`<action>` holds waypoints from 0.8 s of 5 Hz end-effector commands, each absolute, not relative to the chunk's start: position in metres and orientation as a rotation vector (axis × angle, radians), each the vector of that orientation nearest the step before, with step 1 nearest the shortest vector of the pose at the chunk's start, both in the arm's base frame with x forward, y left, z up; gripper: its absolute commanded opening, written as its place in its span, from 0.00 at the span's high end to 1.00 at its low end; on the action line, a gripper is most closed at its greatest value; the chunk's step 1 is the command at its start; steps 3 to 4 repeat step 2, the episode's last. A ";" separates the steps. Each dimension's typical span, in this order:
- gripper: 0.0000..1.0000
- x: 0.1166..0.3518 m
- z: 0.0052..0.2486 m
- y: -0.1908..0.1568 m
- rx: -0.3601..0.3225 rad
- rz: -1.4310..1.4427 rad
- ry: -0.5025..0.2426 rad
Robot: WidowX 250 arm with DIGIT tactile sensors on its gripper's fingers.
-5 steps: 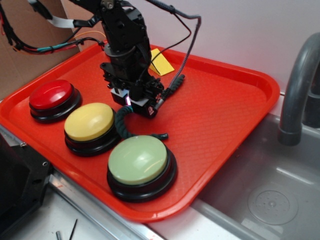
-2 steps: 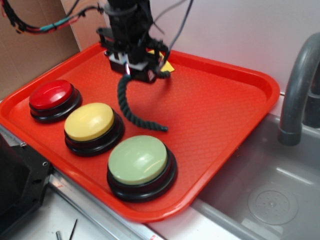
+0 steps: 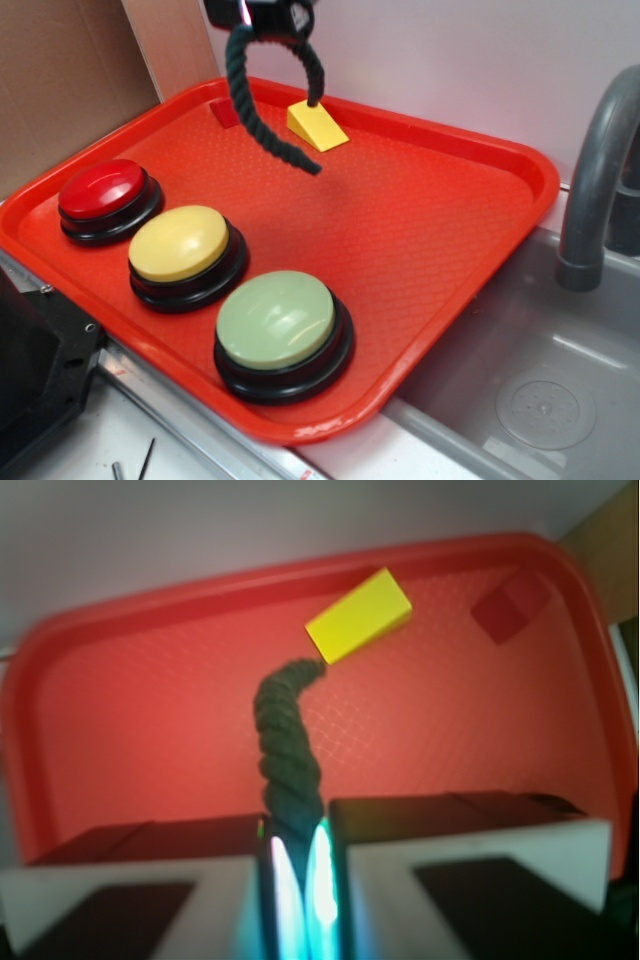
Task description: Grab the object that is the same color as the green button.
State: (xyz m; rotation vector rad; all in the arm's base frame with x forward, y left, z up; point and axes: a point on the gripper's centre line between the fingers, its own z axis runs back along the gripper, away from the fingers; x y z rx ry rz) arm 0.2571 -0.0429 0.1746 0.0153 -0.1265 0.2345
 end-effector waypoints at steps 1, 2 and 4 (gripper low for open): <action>1.00 0.248 0.224 -0.035 -0.048 0.230 -0.252; 0.63 0.255 0.211 -0.025 -0.066 0.274 -0.165; 0.63 0.255 0.211 -0.025 -0.066 0.274 -0.165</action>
